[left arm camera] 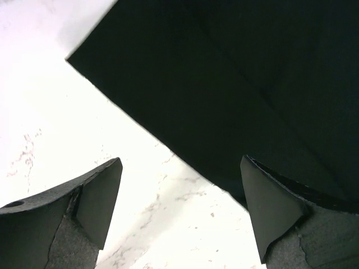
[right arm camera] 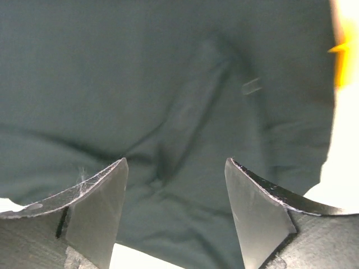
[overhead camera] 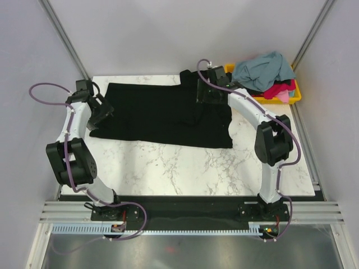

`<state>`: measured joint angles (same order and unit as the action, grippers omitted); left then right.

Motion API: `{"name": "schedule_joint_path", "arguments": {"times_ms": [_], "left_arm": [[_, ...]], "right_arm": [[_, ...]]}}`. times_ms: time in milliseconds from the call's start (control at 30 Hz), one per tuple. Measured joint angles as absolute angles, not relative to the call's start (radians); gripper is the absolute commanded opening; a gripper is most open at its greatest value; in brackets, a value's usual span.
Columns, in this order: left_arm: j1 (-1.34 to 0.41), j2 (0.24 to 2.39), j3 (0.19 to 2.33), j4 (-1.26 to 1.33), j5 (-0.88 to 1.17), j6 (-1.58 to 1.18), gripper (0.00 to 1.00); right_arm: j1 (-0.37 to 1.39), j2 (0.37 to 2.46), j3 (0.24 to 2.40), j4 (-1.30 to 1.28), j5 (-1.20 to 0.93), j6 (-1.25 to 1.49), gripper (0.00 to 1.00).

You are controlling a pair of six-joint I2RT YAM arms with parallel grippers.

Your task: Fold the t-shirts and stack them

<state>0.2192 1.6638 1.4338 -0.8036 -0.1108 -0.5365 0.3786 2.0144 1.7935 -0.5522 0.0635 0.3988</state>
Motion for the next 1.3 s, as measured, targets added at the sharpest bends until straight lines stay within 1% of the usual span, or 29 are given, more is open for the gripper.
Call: {"name": "schedule_joint_path", "arguments": {"times_ms": [200,367,467,567,600,633,700,800,1000,1033,1067,1100,1133,1167,1233,1300], "left_arm": [[0.199,1.648,1.33,-0.807,-0.102,-0.509,0.93],[0.199,1.647,1.326,-0.797,-0.096,-0.503,0.93],[0.199,1.642,1.322,-0.794,-0.094,-0.502,0.93],[0.199,1.636,1.32,-0.791,-0.094,-0.5,0.93],[0.199,1.635,1.32,-0.791,-0.094,-0.5,0.93],[0.199,1.633,1.32,-0.791,-0.094,-0.499,0.93],[0.199,1.63,1.32,-0.79,-0.094,-0.499,0.92],[0.199,1.629,1.32,-0.789,-0.093,-0.499,0.92],[0.199,1.629,1.32,-0.787,-0.091,-0.499,0.92],[0.199,1.629,1.32,-0.787,-0.091,-0.498,0.92],[0.199,1.629,1.32,-0.787,-0.088,-0.498,0.92],[0.199,1.629,1.32,-0.787,-0.085,-0.498,0.92],[0.199,1.629,1.32,-0.786,-0.084,-0.498,0.92],[0.199,1.629,1.32,-0.786,-0.082,-0.498,0.92],[0.199,1.629,1.32,-0.785,-0.078,-0.498,0.92],[0.199,1.629,1.319,-0.783,-0.077,-0.498,0.92]], "right_arm": [[0.476,2.051,1.689,-0.539,0.017,0.42,0.72],[0.487,2.114,1.691,-0.545,0.02,0.423,0.66],[0.488,2.149,1.714,-0.554,0.031,0.422,0.6],[0.488,2.17,1.73,-0.558,0.04,0.423,0.35],[0.488,2.176,1.734,-0.559,0.041,0.422,0.21],[0.488,2.181,1.739,-0.559,0.042,0.42,0.12],[0.488,2.192,1.75,-0.563,0.041,0.427,0.0],[0.491,2.216,1.792,-0.575,0.038,0.433,0.0],[0.503,2.321,2.023,-0.58,0.036,0.46,0.01],[0.503,2.342,2.065,-0.576,0.036,0.467,0.07],[0.505,2.36,2.1,-0.572,0.036,0.476,0.39],[0.506,2.379,2.129,-0.566,0.034,0.488,0.52],[0.507,2.399,2.157,-0.564,0.032,0.493,0.55],[0.507,2.417,2.178,-0.556,0.028,0.494,0.61],[0.507,2.44,2.189,-0.544,0.027,0.498,0.69],[0.507,2.454,2.188,-0.544,0.028,0.495,0.74]]}}
